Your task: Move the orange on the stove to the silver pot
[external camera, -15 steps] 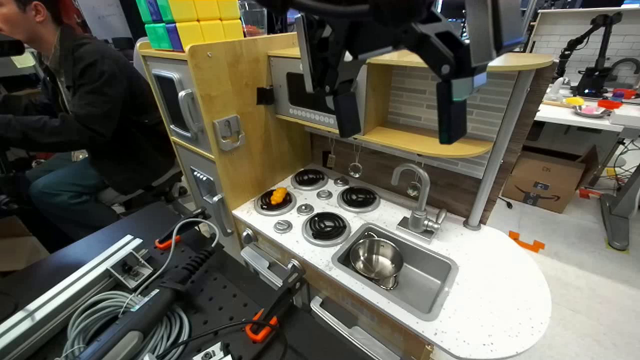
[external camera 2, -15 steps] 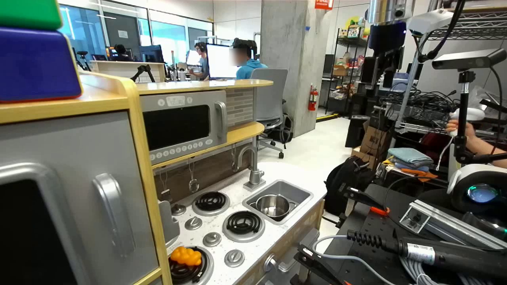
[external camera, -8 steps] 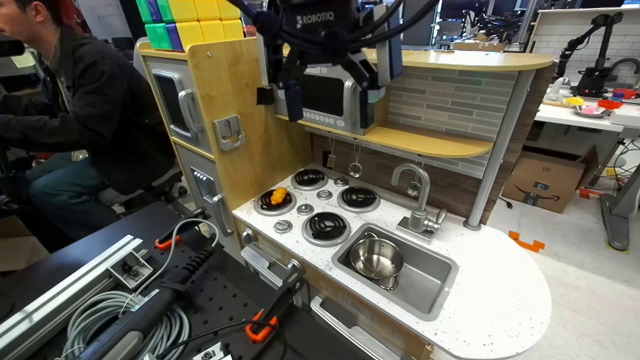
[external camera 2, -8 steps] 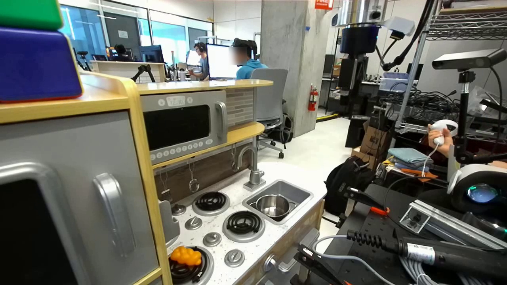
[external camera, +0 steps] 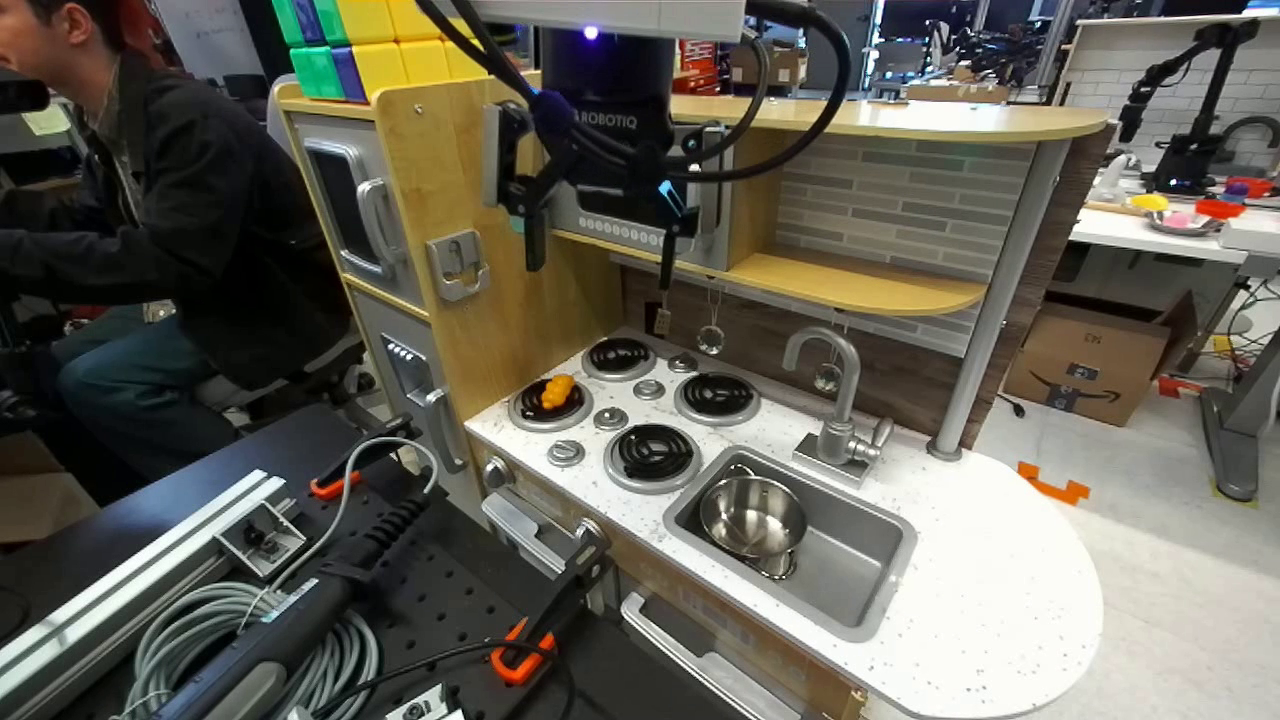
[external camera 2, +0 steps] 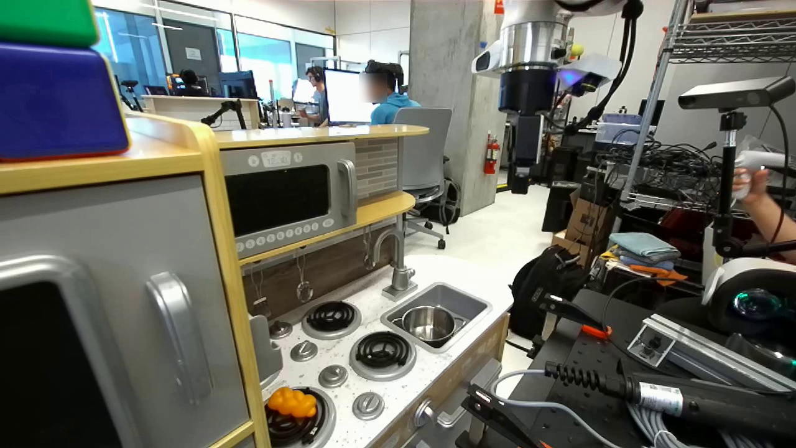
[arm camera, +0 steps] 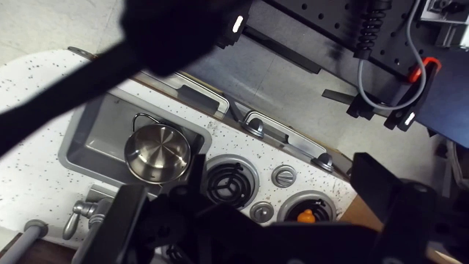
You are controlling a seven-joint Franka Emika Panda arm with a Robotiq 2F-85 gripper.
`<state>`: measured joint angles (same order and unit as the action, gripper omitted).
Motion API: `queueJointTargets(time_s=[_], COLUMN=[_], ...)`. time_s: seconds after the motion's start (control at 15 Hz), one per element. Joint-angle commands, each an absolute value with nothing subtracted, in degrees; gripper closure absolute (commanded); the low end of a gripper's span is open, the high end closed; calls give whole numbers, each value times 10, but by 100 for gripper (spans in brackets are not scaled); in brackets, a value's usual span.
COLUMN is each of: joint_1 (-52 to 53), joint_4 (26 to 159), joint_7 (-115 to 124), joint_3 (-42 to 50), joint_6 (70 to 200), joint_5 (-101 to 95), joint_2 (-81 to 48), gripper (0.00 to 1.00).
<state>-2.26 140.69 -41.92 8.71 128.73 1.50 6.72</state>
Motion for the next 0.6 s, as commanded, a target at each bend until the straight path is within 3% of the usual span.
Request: queueJointTargets(time_s=[0.0,0.53], joint_1=[-28,-5], joint_4=[1405,1423], joint_7=[-429,-431], joint_3=[81,45], joint_6=[1282,1401], joint_5=[16,64], joint_2=[66,-26], gripper=[0,0])
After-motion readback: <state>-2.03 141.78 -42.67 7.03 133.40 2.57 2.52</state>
